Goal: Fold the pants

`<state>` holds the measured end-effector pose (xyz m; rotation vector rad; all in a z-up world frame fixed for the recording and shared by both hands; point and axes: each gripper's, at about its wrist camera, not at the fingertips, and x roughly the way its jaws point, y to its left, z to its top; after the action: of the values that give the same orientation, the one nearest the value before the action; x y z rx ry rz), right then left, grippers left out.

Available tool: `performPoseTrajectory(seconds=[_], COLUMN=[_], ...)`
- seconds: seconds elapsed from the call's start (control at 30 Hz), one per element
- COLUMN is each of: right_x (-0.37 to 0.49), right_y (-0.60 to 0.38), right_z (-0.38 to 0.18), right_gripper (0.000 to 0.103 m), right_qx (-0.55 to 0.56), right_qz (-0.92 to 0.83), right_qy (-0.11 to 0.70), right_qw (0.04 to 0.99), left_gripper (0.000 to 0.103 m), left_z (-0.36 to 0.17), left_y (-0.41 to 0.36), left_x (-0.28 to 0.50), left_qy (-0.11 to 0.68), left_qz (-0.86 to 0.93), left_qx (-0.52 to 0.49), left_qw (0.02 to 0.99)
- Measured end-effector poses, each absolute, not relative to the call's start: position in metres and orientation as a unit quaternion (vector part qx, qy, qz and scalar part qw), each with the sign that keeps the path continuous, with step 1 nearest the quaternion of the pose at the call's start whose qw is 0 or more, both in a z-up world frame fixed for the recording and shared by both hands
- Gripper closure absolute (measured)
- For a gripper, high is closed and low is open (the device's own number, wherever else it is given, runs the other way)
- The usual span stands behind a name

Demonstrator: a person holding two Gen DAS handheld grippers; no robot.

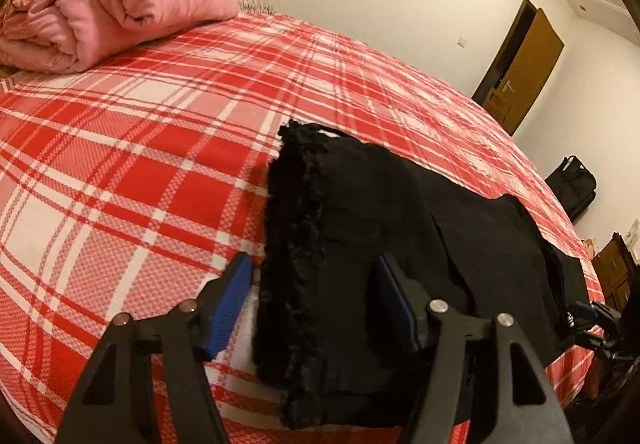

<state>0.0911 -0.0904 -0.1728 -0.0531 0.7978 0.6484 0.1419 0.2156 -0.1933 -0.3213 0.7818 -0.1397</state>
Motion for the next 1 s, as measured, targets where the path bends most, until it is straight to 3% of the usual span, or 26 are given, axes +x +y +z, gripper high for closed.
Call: performPoseTrajectory(seconds=[0.17, 0.23, 0.33, 0.7, 1.0], right_x=[0.089, 0.089, 0.090, 0.089, 0.084], right_y=[-0.094, -0.096, -0.099, -0.118, -0.176], right_z=[-0.172, -0.173, -0.172, -0.157, -0.126], right_gripper=[0.038, 0.038, 0.038, 0.038, 0.038], right_qx=[-0.020, -0.017, -0.012, -0.005, 0.002], right_qz=[0.309, 0.308, 0.306, 0.296, 0.243], right_qy=[0.377, 0.377, 0.375, 0.356, 0.326], right_qw=[0.873, 0.873, 0.875, 0.886, 0.913], left_gripper=[0.041, 0.069, 0.078, 0.086, 0.089], left_z=[-0.192, -0.190, -0.186, -0.139, -0.061], left_y=[0.214, 0.212, 0.210, 0.199, 0.099], left_x=[0.143, 0.142, 0.143, 0.129, 0.130], left_qy=[0.382, 0.378, 0.381, 0.340, 0.308], left_qz=[-0.073, -0.100, -0.103, -0.112, -0.214], left_qx=[-0.152, -0.159, -0.160, -0.190, -0.143], left_qw=[0.909, 0.907, 0.905, 0.914, 0.916])
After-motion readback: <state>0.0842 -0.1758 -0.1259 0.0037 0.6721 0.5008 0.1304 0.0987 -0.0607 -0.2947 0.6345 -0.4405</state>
